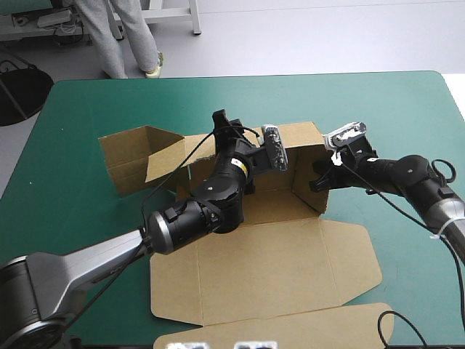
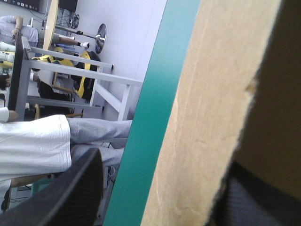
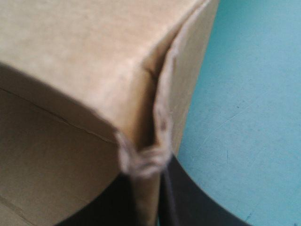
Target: Fold the box
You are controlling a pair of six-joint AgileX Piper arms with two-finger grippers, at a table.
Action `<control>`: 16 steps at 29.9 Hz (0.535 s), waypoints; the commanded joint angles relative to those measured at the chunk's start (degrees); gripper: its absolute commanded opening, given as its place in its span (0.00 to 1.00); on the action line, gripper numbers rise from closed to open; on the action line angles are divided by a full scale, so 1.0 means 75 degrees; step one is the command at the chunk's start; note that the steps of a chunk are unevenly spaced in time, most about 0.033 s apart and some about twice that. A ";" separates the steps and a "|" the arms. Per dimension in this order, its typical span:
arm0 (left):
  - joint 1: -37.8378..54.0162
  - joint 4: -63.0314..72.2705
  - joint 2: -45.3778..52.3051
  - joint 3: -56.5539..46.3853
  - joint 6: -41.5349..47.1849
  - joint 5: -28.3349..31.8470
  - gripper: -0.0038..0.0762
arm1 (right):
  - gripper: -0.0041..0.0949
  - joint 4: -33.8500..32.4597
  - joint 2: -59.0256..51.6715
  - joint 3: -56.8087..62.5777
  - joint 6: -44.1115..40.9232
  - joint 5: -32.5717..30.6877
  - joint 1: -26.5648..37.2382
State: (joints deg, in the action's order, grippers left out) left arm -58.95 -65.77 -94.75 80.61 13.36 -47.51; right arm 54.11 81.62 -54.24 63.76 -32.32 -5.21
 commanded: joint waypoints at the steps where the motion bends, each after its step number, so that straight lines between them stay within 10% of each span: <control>1: -0.0492 -0.0277 0.0570 0.0261 0.0119 -0.0166 0.60 | 0.04 0.0121 -0.0192 -0.0183 0.0025 -0.0308 -0.0050; 8: -0.1256 -0.0334 0.0787 0.0261 0.0075 -0.0443 0.55 | 0.04 0.0121 -0.0192 -0.0183 0.0025 -0.0308 -0.0050; 16: -0.1275 -0.1134 0.1043 0.0291 0.0079 -0.0456 0.11 | 0.04 0.0121 -0.0192 -0.0183 0.0025 -0.0410 -0.0050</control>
State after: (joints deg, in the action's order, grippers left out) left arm -68.24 -68.21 -90.36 80.71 13.36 -51.04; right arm 53.95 81.62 -54.24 63.76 -32.43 -5.21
